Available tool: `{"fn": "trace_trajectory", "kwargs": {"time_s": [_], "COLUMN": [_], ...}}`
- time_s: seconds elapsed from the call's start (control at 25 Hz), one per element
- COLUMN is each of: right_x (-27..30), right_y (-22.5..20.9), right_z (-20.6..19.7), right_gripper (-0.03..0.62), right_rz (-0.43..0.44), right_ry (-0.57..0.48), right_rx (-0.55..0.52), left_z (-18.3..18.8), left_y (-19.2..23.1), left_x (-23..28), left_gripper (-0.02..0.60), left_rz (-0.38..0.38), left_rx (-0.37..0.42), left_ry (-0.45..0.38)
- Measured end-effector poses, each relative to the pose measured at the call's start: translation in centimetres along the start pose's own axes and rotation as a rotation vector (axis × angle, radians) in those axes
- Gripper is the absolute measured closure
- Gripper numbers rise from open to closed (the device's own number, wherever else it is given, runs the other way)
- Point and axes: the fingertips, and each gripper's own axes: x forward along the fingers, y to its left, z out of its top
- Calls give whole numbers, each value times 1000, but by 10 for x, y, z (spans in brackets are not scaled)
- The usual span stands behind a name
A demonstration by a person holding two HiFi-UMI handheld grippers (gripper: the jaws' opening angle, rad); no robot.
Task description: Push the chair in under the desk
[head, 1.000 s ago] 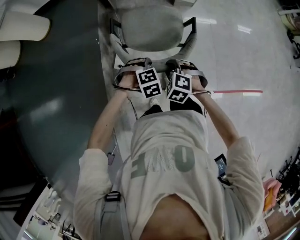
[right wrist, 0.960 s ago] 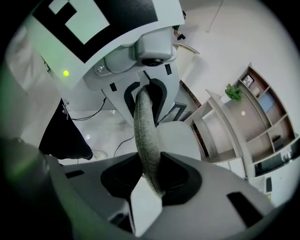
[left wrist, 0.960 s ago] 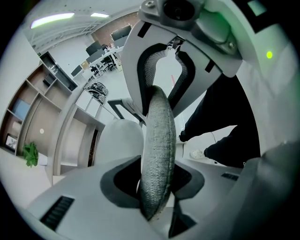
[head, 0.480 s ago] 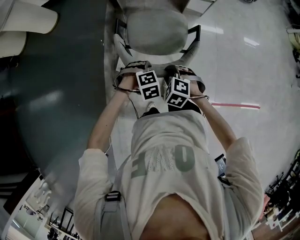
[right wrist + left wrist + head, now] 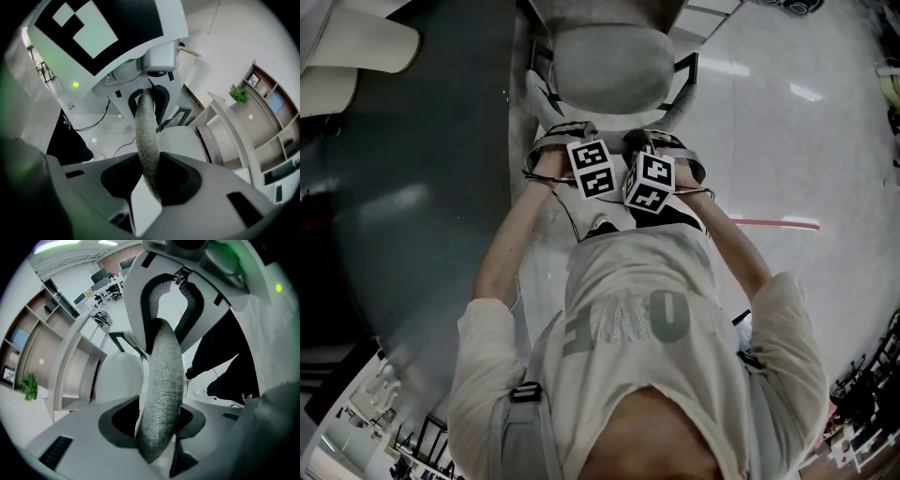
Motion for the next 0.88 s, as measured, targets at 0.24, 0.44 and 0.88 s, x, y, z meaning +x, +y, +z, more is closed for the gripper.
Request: {"fn": "trace_trajectory", "kwargs": {"time_s": [0.24, 0.44, 0.88], "right_x": [-5, -7, -10], "right_y": [-17, -20, -17], "right_z": [-2, -6, -8], "right_gripper": [480, 474, 447], "right_rz": [3, -53, -86], "right_ry": [-31, -74, -169], "right_rx": [-14, 49, 248], "left_z": [7, 11, 11], "left_y": [17, 22, 22], "left_x": [-2, -1, -1], "left_gripper": [402, 377, 313], "left_rz": [23, 59, 113], "left_rx": [-16, 1, 44], "left_ry": [10, 25, 54]}}
